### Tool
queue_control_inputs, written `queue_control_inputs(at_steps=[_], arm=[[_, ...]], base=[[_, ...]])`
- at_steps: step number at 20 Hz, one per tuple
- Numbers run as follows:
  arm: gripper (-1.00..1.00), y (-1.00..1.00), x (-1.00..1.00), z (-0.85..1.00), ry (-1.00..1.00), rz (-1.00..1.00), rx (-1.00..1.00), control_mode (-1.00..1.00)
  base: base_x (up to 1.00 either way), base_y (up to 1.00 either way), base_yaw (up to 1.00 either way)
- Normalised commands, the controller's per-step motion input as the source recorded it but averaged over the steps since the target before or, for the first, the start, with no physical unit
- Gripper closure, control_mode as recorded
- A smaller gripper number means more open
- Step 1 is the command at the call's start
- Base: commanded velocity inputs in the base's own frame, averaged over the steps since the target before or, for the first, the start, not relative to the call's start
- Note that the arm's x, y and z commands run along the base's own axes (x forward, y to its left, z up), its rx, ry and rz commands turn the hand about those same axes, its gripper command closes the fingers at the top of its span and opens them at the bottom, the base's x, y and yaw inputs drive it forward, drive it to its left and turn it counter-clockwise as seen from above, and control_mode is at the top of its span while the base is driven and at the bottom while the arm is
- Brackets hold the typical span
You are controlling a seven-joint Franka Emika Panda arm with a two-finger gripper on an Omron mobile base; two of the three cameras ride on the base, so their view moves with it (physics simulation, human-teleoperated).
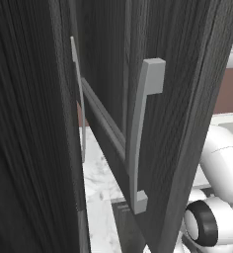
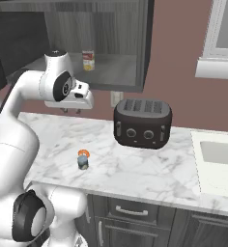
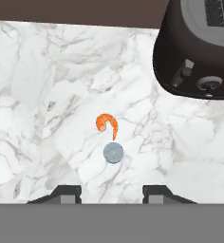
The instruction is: Restock the canned food cabinet by taking the new fresh canned food from the counter and placing it in the cabinet. Then, take the old canned food from the cabinet and place it on the counter.
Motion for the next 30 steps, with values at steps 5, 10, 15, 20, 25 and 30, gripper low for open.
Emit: queue_control_inputs(at_steps=[5, 10, 15, 20, 25, 30], arm=[[-1.00, -0.01, -0.46, -0.14, -0.03, 0.00, 0.00, -1.00], [-1.00, 0.00, -0.57, -0.55, 0.06, 0.00, -0.08, -1.00], [-1.00, 0.00, -0.30, -0.93, 0.09, 0.00, 0.00, -1.00], [-1.00, 0.05, 0.07, -0.98, 0.02, 0.03, 0.00, -1.00], [-1.00, 0.06, 0.10, -0.49, -0.02, 0.00, -0.01, -1.00], [-1.00, -0.04, 0.01, -0.15, 0.00, 0.00, 0.00, -1.00]], base=[[0.00, 0.00, 0.00], [0.00, 0.00, 0.00], [0.00, 0.00, 0.00], [0.00, 0.00, 0.00], [0.00, 0.00, 0.00], [0.00, 0.00, 0.00]])
